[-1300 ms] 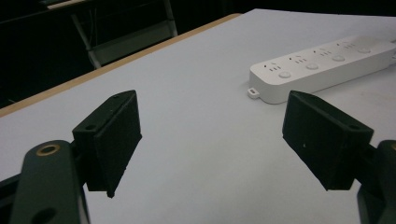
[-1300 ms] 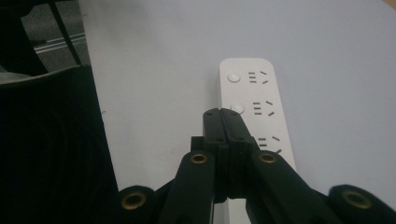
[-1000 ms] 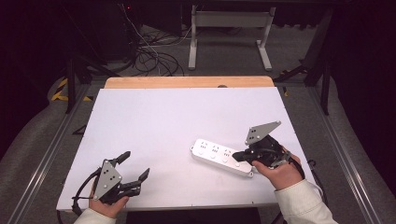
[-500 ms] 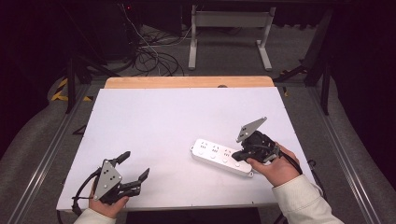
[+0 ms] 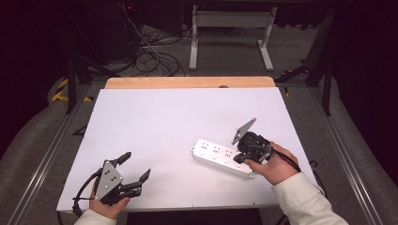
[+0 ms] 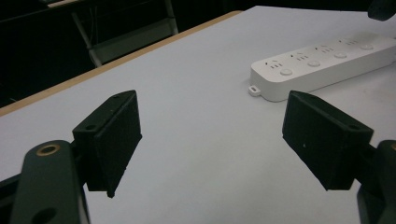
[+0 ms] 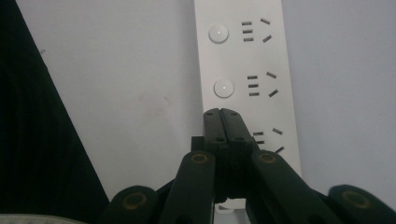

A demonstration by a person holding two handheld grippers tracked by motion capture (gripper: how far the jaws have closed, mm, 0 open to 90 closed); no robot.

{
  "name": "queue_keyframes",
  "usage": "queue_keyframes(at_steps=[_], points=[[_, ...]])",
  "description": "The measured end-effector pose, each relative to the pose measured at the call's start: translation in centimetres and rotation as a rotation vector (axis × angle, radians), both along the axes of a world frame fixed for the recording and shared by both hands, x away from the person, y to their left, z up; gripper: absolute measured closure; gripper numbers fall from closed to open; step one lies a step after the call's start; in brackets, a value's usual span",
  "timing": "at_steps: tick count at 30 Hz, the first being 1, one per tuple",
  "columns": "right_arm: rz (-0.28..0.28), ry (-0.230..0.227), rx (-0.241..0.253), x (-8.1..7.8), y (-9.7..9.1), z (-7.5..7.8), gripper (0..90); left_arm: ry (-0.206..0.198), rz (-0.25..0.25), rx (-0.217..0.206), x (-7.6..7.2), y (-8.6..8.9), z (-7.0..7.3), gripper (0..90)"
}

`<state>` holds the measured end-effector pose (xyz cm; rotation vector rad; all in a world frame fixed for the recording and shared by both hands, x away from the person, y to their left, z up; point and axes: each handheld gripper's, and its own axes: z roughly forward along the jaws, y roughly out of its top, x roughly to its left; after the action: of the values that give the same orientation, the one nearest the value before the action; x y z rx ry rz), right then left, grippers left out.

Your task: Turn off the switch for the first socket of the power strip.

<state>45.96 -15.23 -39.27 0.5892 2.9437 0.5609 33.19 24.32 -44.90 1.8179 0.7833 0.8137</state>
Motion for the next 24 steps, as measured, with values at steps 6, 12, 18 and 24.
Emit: queue_keyframes(at_steps=[6, 12, 18, 24], points=[[-0.009, 0.021, -0.036, 0.5, 0.2, -0.7, 90.0, 0.003, -0.002, -0.002, 0.0, 0.0, 0.0, 19.8], [-0.023, 0.052, -0.064, 0.9, 0.1, -1.4, 90.0, 0.010, -0.003, -0.003, 0.0, -0.1, -0.1, 19.9], [-0.028, 0.071, -0.080, 1.3, 0.0, -1.9, 90.0, 0.010, -0.003, -0.004, 0.0, -0.1, -0.1, 20.0], [-0.033, 0.086, -0.090, 1.4, 0.2, -2.2, 90.0, 0.011, -0.004, -0.007, 0.1, 0.0, -0.1, 20.0]])
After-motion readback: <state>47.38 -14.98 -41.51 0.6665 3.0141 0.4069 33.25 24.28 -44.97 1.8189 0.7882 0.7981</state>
